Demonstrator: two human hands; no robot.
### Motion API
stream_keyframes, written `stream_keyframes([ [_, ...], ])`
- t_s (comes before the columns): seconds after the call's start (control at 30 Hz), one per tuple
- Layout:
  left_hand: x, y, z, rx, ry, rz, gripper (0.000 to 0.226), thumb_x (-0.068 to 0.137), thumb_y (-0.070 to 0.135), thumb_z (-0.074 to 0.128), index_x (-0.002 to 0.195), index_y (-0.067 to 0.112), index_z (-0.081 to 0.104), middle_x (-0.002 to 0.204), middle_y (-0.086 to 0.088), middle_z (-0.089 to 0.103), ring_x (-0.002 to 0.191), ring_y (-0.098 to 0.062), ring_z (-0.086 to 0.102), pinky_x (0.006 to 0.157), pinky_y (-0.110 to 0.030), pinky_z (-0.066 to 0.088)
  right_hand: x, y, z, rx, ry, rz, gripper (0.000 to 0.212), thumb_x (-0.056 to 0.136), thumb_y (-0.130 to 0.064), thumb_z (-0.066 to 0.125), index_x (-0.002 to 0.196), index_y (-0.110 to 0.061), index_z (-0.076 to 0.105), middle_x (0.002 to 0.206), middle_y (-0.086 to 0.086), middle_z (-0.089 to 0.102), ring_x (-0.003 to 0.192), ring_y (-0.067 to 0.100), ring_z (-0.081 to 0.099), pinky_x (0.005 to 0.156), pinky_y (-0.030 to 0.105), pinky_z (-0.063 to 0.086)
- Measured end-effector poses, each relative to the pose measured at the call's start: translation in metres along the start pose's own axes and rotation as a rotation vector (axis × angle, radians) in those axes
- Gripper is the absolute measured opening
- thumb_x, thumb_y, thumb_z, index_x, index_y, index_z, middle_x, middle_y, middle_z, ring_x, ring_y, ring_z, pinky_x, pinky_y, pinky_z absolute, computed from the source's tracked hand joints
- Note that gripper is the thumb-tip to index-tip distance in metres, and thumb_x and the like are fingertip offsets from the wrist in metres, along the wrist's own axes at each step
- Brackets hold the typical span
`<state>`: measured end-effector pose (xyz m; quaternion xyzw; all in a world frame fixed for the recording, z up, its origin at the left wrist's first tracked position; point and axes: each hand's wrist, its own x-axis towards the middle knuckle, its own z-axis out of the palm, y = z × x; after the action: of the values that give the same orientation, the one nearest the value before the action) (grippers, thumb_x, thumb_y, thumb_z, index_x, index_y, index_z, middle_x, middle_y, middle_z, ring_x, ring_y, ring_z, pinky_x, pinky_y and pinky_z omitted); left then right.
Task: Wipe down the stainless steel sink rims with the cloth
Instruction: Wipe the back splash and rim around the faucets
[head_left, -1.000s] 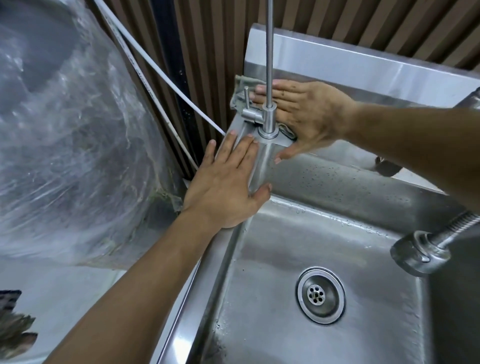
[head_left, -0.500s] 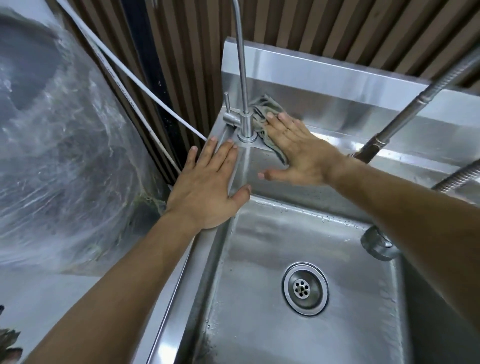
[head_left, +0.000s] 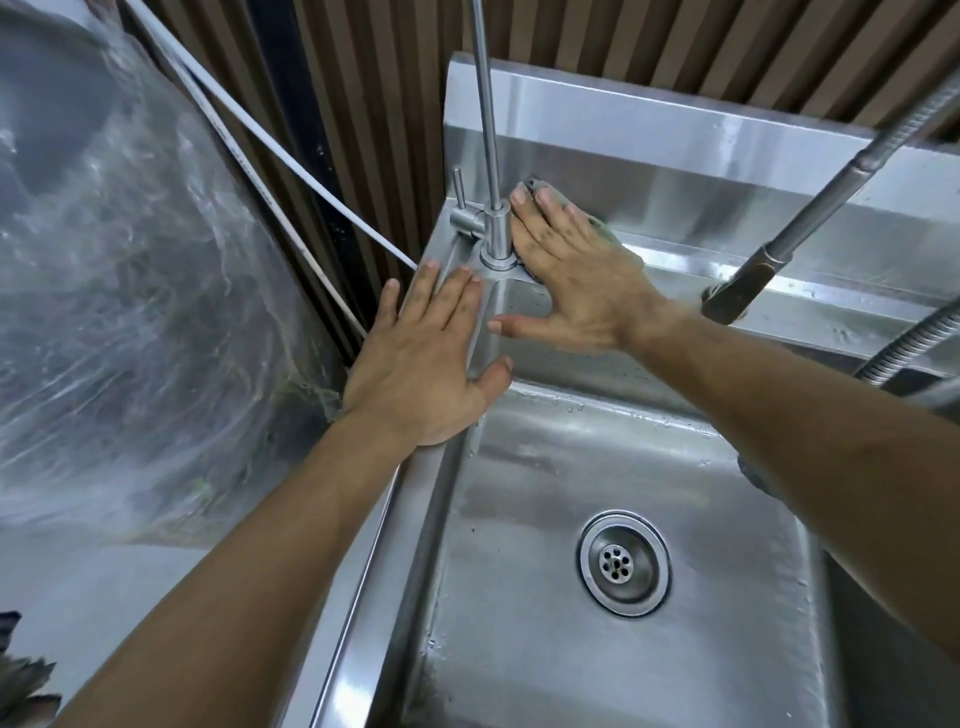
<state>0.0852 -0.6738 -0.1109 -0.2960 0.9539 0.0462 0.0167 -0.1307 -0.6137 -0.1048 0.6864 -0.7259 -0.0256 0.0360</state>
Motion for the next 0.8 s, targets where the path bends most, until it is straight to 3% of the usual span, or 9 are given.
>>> stream_keyframes([
  [0.17, -0.002, 0.0, 0.0, -0.005, 0.003, 0.004, 0.087, 0.099, 0.07, 0.019, 0.165, 0.018, -0.004, 0.174, 0.001, -0.009, 0.159, -0.021, -0.018, 0.129, -0.05, -0.007, -0.03, 0.018, 0.002, 0.034, -0.032, 0.018, 0.107, 0.085, -0.092, 0.024, 0.166, -0.027, -0.002, 0.174, 0.002, -0.011, 0.159, 0.024, -0.015, 0.13, 0.043, -0.005],
  [0.4, 0.002, 0.001, -0.001, -0.004, 0.008, -0.002, 0.088, 0.099, 0.07, 0.019, 0.166, 0.018, -0.005, 0.174, 0.002, -0.012, 0.159, -0.021, -0.019, 0.129, -0.051, -0.006, -0.001, -0.01, 0.002, 0.082, -0.001, 0.064, 0.107, 0.092, -0.081, 0.036, 0.166, -0.014, -0.002, 0.174, 0.004, -0.006, 0.16, 0.022, -0.01, 0.131, 0.042, -0.003],
  [0.5, -0.001, 0.002, -0.001, -0.016, 0.009, -0.005, 0.083, 0.1, 0.066, 0.018, 0.166, 0.019, 0.0, 0.174, 0.003, -0.007, 0.16, -0.021, -0.014, 0.129, -0.05, -0.004, -0.019, -0.015, 0.005, 0.2, 0.042, 0.206, 0.088, 0.1, -0.072, 0.032, 0.166, -0.022, 0.003, 0.174, -0.003, -0.006, 0.16, 0.019, -0.013, 0.13, 0.04, -0.007],
  [0.6, 0.005, 0.001, -0.006, -0.107, 0.054, -0.012, 0.074, 0.098, 0.052, 0.02, 0.163, 0.017, 0.024, 0.172, 0.0, 0.019, 0.159, -0.025, 0.009, 0.129, -0.051, 0.009, -0.043, -0.017, 0.011, 0.218, 0.124, 0.401, 0.067, 0.106, -0.053, 0.019, 0.166, -0.023, 0.012, 0.174, -0.001, 0.002, 0.161, 0.026, -0.008, 0.13, 0.042, -0.007],
  [0.7, 0.021, 0.0, -0.01, -0.111, 0.187, 0.061, 0.059, 0.097, 0.04, 0.03, 0.139, 0.006, 0.054, 0.144, -0.012, 0.054, 0.134, -0.035, 0.045, 0.116, -0.053, 0.033, -0.031, -0.031, 0.011, 0.21, 0.15, 0.544, 0.066, 0.105, -0.043, 0.014, 0.166, -0.019, 0.014, 0.174, 0.002, 0.005, 0.16, 0.033, -0.006, 0.13, 0.045, -0.006],
  [0.73, 0.026, 0.0, -0.009, -0.093, 0.2, 0.068, 0.059, 0.097, 0.039, 0.03, 0.138, 0.005, 0.055, 0.142, -0.013, 0.055, 0.132, -0.035, 0.046, 0.115, -0.052, 0.034, -0.021, -0.038, 0.01, 0.226, 0.142, 0.551, 0.065, 0.106, -0.042, 0.014, 0.166, -0.019, 0.012, 0.174, 0.002, 0.003, 0.16, 0.033, -0.007, 0.13, 0.045, -0.006],
  [0.8, 0.027, 0.002, -0.005, -0.054, 0.176, 0.051, 0.063, 0.098, 0.041, 0.029, 0.148, 0.005, 0.045, 0.157, -0.014, 0.044, 0.144, -0.035, 0.037, 0.12, -0.053, 0.028, -0.006, -0.048, 0.007, 0.246, 0.128, 0.462, 0.061, 0.11, -0.041, 0.019, 0.166, -0.02, 0.014, 0.174, 0.001, 0.004, 0.16, 0.032, -0.005, 0.131, 0.044, -0.003],
])
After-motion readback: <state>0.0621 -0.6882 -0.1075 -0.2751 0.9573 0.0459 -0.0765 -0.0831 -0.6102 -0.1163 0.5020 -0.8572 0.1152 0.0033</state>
